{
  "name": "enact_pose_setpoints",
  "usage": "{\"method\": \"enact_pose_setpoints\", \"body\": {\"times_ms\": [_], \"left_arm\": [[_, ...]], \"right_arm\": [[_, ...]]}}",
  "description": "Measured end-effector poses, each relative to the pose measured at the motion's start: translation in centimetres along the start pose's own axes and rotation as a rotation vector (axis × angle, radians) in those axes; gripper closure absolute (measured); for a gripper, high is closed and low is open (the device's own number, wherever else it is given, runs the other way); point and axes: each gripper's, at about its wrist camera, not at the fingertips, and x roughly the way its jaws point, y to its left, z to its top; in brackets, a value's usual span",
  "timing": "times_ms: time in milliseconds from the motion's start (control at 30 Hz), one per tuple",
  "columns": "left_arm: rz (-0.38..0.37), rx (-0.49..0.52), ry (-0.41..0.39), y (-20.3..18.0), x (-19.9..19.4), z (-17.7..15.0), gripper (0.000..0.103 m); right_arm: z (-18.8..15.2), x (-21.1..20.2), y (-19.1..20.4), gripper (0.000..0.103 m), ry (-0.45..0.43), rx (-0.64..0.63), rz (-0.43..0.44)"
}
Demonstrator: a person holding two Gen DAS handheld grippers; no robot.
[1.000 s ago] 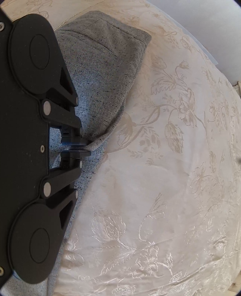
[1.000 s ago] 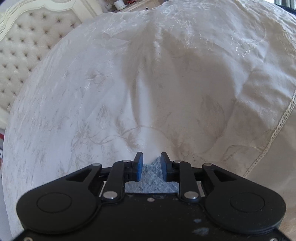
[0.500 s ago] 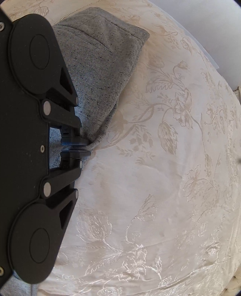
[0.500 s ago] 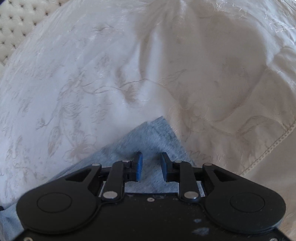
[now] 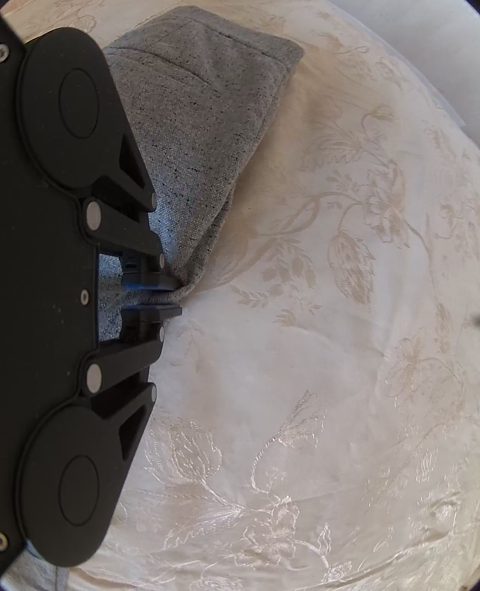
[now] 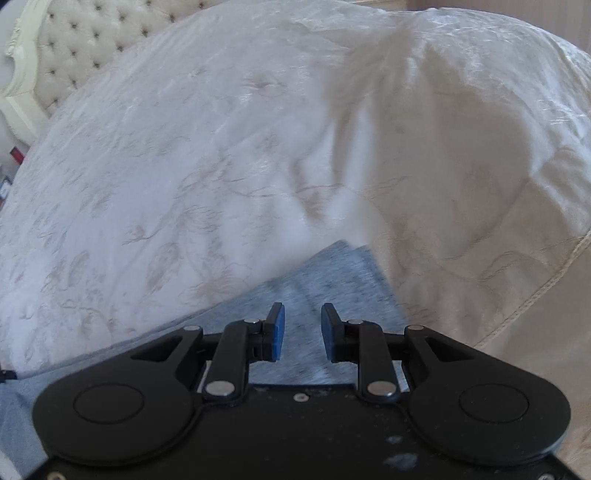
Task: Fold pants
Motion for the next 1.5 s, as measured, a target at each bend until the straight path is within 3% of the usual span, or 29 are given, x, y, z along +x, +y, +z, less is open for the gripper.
{"method": "enact_pose_setpoints", "body": {"times_ms": [100, 233, 333, 467, 600, 733, 900, 1033, 1167, 1267, 1400, 1500], "left_arm": [[-0.024, 0.017, 0.016, 0.0, -0.5, 1.1, 0.085], [-0.067, 0.042, -0.07, -0.1, -2.9, 2.2, 0.082], [-0.091, 0.076, -0.085, 0.1, -4.5, 2.9, 0.08], [-0.141, 0.14, -0.113, 1.2, -6.3, 0.6, 0.076], [-0.148, 0.208, -0.117, 3.6, -6.7, -3.2, 0.069], [-0.124, 0.283, -0.072, 6.0, -4.9, -8.2, 0.07], [-0.161, 0.343, 0.075, 7.5, -1.5, -15.6, 0.07], [-0.175, 0.368, 0.028, 8.2, -1.7, -19.0, 0.07], [-0.204, 0.387, 0.037, 8.2, -2.1, -19.0, 0.071], [-0.246, 0.416, 0.043, 9.0, -3.1, -17.7, 0.07], [-0.219, 0.461, -0.077, 10.7, -5.5, -14.5, 0.07], [-0.157, 0.506, -0.174, 12.0, -6.0, -10.9, 0.07]], "right_arm": [[-1.3, 0.0, 4.7, 0.078, 0.034, -0.088, 0.093], [-3.7, 0.9, 11.3, 0.078, 0.094, -0.189, 0.225], [-6.0, 1.2, 16.2, 0.078, 0.129, -0.278, 0.305], [-8.3, 1.7, 21.4, 0.078, 0.179, -0.333, 0.401], [-10.2, 2.2, 25.8, 0.078, 0.206, -0.383, 0.441], [-11.3, 2.4, 29.1, 0.078, 0.222, -0.389, 0.449], [-12.2, 3.1, 31.9, 0.078, 0.24, -0.389, 0.434], [-13.1, 3.6, 33.8, 0.078, 0.255, -0.388, 0.419], [-13.3, 6.1, 36.4, 0.078, 0.266, -0.398, 0.403], [-12.9, 8.3, 37.9, 0.078, 0.238, -0.423, 0.319], [-11.4, 11.9, 38.6, 0.09, 0.224, -0.412, 0.217], [-10.6, 11.3, 38.1, 0.08, 0.202, -0.372, 0.202]]}}
